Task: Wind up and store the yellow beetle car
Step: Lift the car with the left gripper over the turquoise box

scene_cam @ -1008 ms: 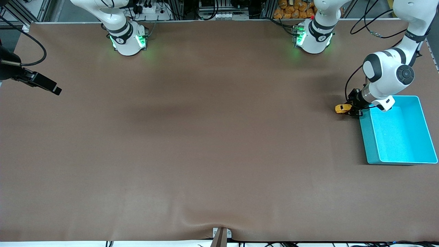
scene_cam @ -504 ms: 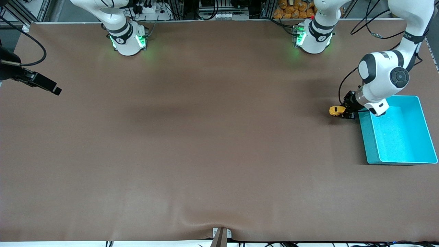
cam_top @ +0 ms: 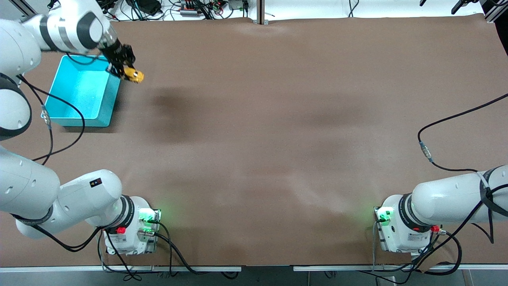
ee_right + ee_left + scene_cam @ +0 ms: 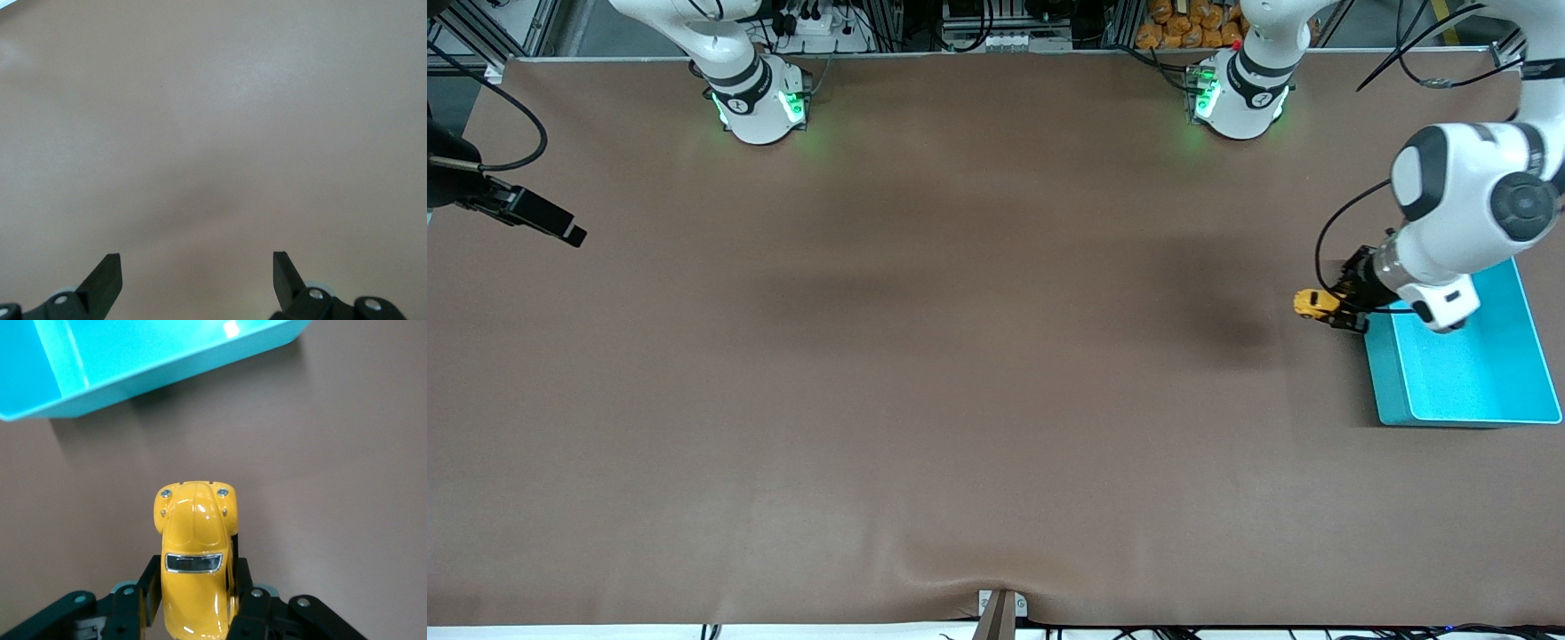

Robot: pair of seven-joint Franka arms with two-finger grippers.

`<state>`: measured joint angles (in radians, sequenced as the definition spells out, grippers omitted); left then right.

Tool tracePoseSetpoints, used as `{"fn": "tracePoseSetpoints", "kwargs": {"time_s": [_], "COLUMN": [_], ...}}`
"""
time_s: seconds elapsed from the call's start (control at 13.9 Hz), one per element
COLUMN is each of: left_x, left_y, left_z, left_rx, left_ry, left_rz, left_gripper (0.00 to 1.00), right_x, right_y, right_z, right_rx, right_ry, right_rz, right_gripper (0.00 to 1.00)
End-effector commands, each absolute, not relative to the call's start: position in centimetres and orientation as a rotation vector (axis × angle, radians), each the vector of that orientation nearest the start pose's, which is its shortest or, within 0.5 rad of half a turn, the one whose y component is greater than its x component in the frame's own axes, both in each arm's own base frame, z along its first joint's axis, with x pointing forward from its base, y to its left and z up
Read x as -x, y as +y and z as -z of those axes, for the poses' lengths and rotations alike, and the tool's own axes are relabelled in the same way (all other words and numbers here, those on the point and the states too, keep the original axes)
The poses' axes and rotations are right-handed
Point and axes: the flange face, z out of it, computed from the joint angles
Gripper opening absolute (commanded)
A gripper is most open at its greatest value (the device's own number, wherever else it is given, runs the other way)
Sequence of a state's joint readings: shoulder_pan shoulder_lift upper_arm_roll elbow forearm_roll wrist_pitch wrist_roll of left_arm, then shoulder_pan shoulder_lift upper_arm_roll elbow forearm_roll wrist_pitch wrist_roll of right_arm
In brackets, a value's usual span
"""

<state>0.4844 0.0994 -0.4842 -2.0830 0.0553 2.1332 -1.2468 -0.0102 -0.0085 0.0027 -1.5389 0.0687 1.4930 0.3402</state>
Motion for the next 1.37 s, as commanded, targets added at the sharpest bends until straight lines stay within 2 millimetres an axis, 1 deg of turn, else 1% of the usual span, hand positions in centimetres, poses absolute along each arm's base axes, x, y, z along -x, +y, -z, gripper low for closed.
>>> {"fn": "tracePoseSetpoints", "kwargs": {"time_s": [0.0,0.14,0.29,0.43,0.58,0.72,0.79,0.94,1.08,1.15,1.22,1.3], "left_x": [-58.7,-60.2,-61.1,-61.0,-60.9,-60.8,-60.9,-60.8,-60.6,-60.4,-60.3,-60.1], "left_y": [1.3,2.6,4.3,6.7,9.0,12.2,14.2,16.9,19.3,20.2,20.9,22.1], "left_z": [-42.4,-44.6,-45.4,-45.4,-44.5,-43.4,-42.5,-40.8,-39.5,-38.8,-37.9,-37.3], "left_rx": [2.633,2.701,2.751,2.782,2.841,2.884,2.895,2.921,2.958,2.981,3.008,3.03], "left_ry": [-1.666,-1.577,-1.459,-1.287,-1.145,-1.029,-0.943,-0.815,-0.715,-0.652,-0.557,-0.486], "left_rz": [-0.023,-0.032,-0.003,0.028,-0.003,-0.026,-0.04,-0.068,-0.062,-0.077,-0.098,-0.093], "left_gripper": [0.0,0.0,0.0,0.0,0.0,0.0,0.0,0.0,0.0,0.0,0.0,0.0], "right_x": [-53.9,-53.9,-53.9,-54.0,-54.0,-54.0,-54.0,-54.0,-54.0,-54.0,-54.0,-54.0], "right_y": [0.3,0.3,0.4,0.5,0.5,0.5,0.5,0.6,0.5,0.6,0.6,0.7], "right_z": [-64.1,-64.1,-64.1,-64.0,-64.0,-64.0,-64.0,-64.0,-64.0,-64.0,-64.0,-64.0], "right_rx": [3.045,3.046,3.046,3.046,3.047,3.047,3.047,3.047,3.047,3.047,3.047,3.048], "right_ry": [0.531,0.531,0.528,0.526,0.524,0.524,0.524,0.522,0.524,0.522,0.522,0.519], "right_rz": [-0.054,-0.056,-0.056,-0.056,-0.059,-0.056,-0.059,-0.057,-0.056,-0.057,-0.059,-0.057], "right_gripper": [1.0,1.0,1.0,1.0,1.0,1.0,1.0,1.0,1.0,1.0,1.0,1.0]}}
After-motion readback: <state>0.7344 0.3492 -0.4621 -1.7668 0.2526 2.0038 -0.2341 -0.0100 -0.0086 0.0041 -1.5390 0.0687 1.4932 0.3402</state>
